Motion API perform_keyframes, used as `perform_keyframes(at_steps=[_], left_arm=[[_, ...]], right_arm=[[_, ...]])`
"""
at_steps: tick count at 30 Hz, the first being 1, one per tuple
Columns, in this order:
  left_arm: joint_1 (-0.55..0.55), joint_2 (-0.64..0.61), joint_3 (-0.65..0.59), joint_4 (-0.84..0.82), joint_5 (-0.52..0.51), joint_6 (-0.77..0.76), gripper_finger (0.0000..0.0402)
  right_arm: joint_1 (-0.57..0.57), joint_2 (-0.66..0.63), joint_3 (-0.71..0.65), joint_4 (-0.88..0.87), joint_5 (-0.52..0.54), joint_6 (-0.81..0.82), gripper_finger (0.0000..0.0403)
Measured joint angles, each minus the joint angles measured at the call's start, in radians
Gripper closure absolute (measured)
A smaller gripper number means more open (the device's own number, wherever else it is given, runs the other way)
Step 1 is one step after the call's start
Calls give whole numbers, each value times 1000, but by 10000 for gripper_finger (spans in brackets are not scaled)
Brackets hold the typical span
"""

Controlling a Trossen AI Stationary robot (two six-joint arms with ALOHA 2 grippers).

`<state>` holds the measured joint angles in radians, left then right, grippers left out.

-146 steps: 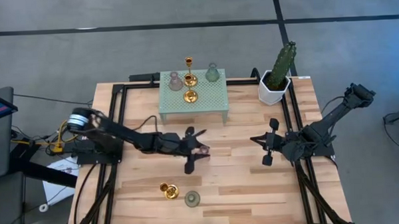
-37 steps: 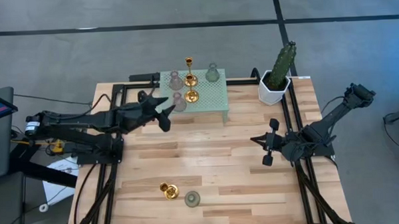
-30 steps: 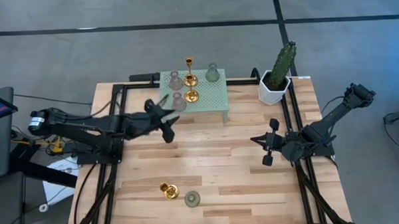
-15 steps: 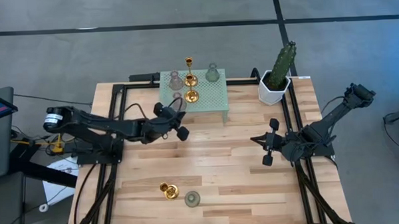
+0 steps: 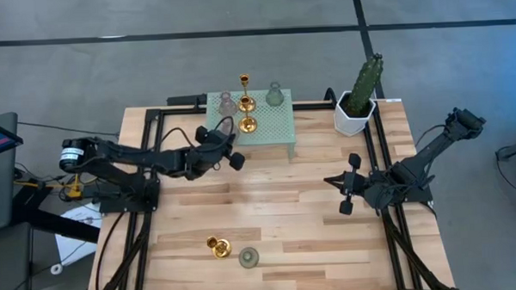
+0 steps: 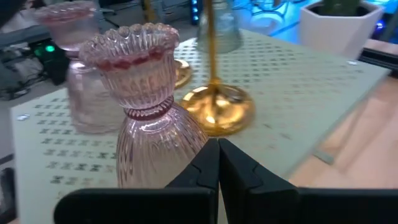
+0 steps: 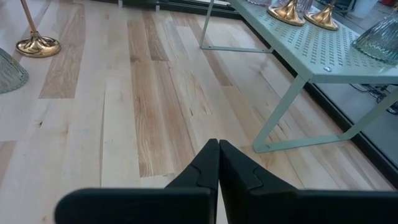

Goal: Pick & Place candle stick holders
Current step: Put the pink glass candle holder on the shelf, then put the green glass candle holder on the shelf

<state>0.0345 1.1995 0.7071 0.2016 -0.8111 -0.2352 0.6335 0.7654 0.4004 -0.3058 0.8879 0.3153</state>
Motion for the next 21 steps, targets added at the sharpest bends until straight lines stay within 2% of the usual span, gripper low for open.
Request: perform_keyframes(at_steps=[8, 12, 15, 21], left_arm=[[45, 0, 0, 0, 5, 14, 399], [30, 0, 0, 4, 67, 7, 397], [-25, 0, 0, 27, 111, 14, 399], [-196, -16, 0, 90, 90, 166, 399]], right_arm=[[0, 0, 0, 0, 0, 0, 403], [0, 0, 0, 0, 0, 0, 403], [0, 0, 0, 0, 0, 0, 403], [0, 0, 0, 0, 0, 0, 403]])
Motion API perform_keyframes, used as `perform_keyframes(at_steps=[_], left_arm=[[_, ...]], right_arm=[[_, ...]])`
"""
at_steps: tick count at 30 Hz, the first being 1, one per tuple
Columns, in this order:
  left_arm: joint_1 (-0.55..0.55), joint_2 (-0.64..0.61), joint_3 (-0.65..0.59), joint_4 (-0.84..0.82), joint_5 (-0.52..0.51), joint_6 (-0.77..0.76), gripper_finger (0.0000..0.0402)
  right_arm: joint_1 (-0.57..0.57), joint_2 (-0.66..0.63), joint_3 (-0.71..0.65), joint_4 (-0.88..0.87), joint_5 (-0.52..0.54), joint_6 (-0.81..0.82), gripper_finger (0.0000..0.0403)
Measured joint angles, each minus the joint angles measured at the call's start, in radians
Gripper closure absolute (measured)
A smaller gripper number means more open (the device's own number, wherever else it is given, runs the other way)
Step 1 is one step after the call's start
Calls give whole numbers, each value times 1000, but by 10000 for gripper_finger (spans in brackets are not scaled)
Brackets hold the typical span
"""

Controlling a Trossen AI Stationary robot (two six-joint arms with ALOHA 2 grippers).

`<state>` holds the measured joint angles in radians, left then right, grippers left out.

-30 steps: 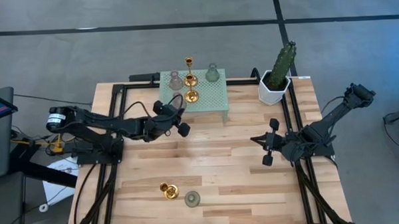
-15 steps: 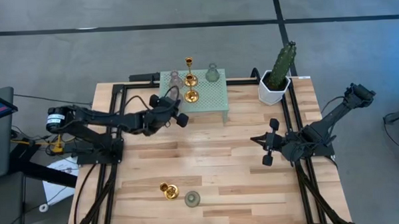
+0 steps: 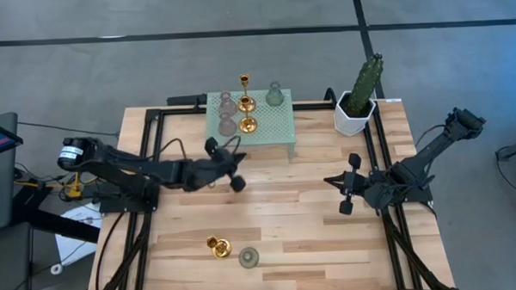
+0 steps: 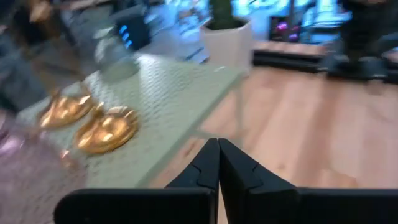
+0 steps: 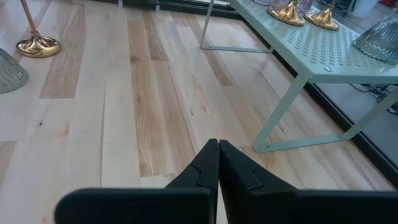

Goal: Pick & Place candle stick holders
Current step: Put the green glass candle holder on the shelf

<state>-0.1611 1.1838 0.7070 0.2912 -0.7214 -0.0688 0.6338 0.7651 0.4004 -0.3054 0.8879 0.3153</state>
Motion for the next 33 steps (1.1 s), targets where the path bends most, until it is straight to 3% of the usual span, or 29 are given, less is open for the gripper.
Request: perform_keyframes(at_steps=[7, 20, 28, 33], left_arm=[[-149, -64, 0, 2, -12, 139, 399], [-309, -121, 0, -14, -16, 143, 397], [-404, -122, -34, -22, -228, 140, 397], [-431, -125, -99, -22, -251, 122, 398]], right_arm=[[0, 0, 0, 6, -4, 0, 403], [0, 0, 0, 6, -26, 0, 403], [0, 0, 0, 3, -26, 0, 403], [0, 0, 0, 3, -27, 0, 403]])
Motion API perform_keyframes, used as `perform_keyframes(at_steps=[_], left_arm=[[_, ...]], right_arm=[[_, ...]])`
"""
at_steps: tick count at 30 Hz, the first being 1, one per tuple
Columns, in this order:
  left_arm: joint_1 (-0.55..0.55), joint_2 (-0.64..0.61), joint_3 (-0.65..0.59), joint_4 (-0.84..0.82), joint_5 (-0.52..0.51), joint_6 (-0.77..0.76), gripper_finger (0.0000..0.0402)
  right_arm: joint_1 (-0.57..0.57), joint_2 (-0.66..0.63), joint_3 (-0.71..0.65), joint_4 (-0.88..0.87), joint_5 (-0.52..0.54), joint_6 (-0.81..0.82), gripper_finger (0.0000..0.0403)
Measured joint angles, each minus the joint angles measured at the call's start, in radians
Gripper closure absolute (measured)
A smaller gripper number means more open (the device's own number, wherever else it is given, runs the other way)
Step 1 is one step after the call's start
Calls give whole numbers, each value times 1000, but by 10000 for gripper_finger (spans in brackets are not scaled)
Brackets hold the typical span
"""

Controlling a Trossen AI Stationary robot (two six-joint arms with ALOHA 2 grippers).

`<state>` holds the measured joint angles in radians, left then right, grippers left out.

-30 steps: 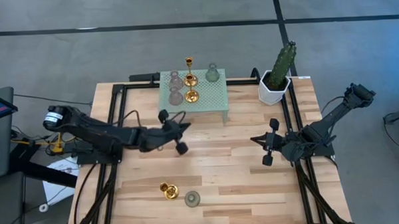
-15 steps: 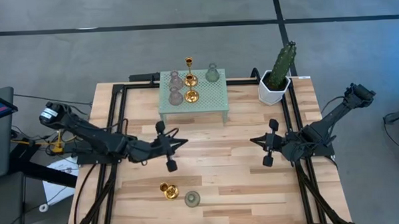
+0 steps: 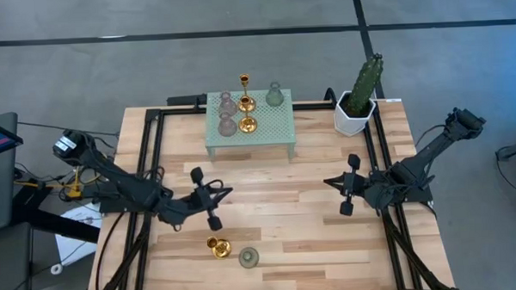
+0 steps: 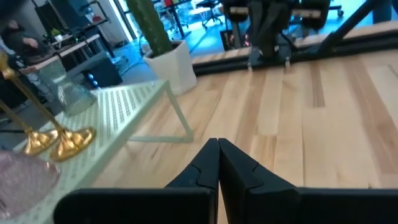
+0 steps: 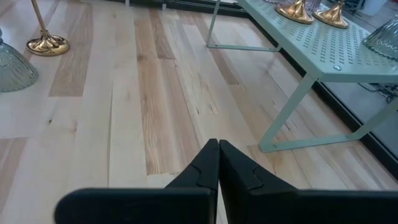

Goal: Pick & Place candle stick holders
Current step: Put the green glass candle holder on the shelf

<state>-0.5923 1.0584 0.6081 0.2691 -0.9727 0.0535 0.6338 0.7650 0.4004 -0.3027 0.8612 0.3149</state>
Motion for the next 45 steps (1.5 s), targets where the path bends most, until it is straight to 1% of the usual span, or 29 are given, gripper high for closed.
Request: perform_keyframes(at_steps=[2, 7, 12, 16, 20, 22, 25, 28, 32, 38, 41, 45], left_arm=[[-3, 0, -21, 0, 0, -29, 397], [-4, 0, -55, 2, 14, -38, 397], [-2, -52, -87, 2, 40, -30, 397], [-2, -139, -147, 1, 47, 19, 398], [-2, -276, -234, -1, 53, 42, 397], [0, -356, -278, 1, 114, 63, 397], [16, -473, -336, 2, 186, 72, 398], [37, -572, -379, -1, 263, 70, 398], [54, -632, -403, 1, 366, 73, 397], [61, -632, -424, 1, 375, 73, 396], [61, -629, -430, 0, 376, 70, 396], [61, -625, -432, 2, 380, 70, 396]], right_arm=[[0, 0, 0, 0, -1, 0, 403], [0, 0, 0, 10, -35, 0, 403], [0, 10, 0, 74, -83, -7, 403], [1, 46, 0, 116, -104, -57, 403], [1, 97, 0, 187, -105, -109, 403], [1, 126, 0, 236, -121, -143, 403], [-7, 177, 0, 351, -211, -234, 403], [-38, 237, 0, 499, -339, -323, 403], [-108, 334, 0, 682, -519, -400, 403], [-254, 536, 0, 872, -741, -376, 403], [-301, 649, 0, 1019, -843, -370, 403], [-333, 797, 0, 1239, -987, -369, 403]])
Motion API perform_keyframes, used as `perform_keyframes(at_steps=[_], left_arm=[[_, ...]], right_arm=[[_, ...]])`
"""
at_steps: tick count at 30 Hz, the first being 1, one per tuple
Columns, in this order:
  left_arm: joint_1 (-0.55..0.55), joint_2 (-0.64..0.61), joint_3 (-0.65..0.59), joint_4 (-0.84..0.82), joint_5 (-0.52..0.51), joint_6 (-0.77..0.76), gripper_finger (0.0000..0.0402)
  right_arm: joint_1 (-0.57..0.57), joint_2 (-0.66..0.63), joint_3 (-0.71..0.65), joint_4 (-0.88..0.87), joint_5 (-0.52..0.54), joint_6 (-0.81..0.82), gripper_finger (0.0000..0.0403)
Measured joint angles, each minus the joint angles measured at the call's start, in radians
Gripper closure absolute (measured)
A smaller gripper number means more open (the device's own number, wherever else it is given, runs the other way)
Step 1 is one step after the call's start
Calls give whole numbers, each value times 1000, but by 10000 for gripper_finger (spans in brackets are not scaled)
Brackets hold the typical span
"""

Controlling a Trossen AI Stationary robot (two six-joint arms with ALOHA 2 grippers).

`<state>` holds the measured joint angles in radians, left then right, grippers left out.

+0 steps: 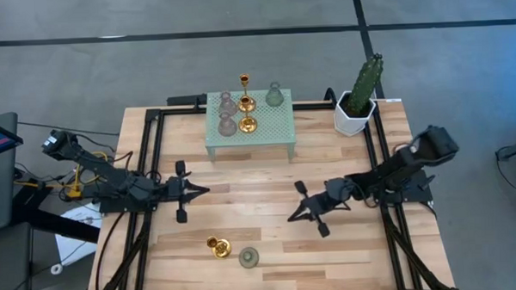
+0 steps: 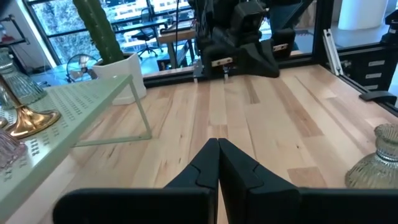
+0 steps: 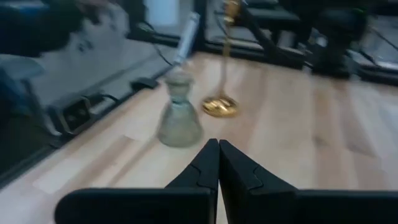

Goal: Pick & Place candle stick holders
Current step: Put the green glass candle holder on the shelf

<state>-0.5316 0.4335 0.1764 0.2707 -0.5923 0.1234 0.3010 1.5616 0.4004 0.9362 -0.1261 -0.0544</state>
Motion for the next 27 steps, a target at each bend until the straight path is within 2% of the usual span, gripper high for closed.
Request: perform_keyframes(at_steps=[5, 14, 18, 22, 27], left_arm=[[0, 0, 0, 0, 0, 0, 396], [0, 0, 0, 0, 0, 0, 396], [0, 0, 0, 0, -1, 0, 395], [0, 0, 0, 1, -1, 0, 395], [0, 0, 0, 3, -1, 0, 397]], right_arm=[[-4, 177, 9, 173, -38, 3, 403], [-4, 441, 200, 225, -38, 3, 403], [-1, 487, 281, 222, -46, 4, 403], [-8, 487, 314, 183, -105, 61, 403], [-10, 486, 351, 113, -110, 82, 391]])
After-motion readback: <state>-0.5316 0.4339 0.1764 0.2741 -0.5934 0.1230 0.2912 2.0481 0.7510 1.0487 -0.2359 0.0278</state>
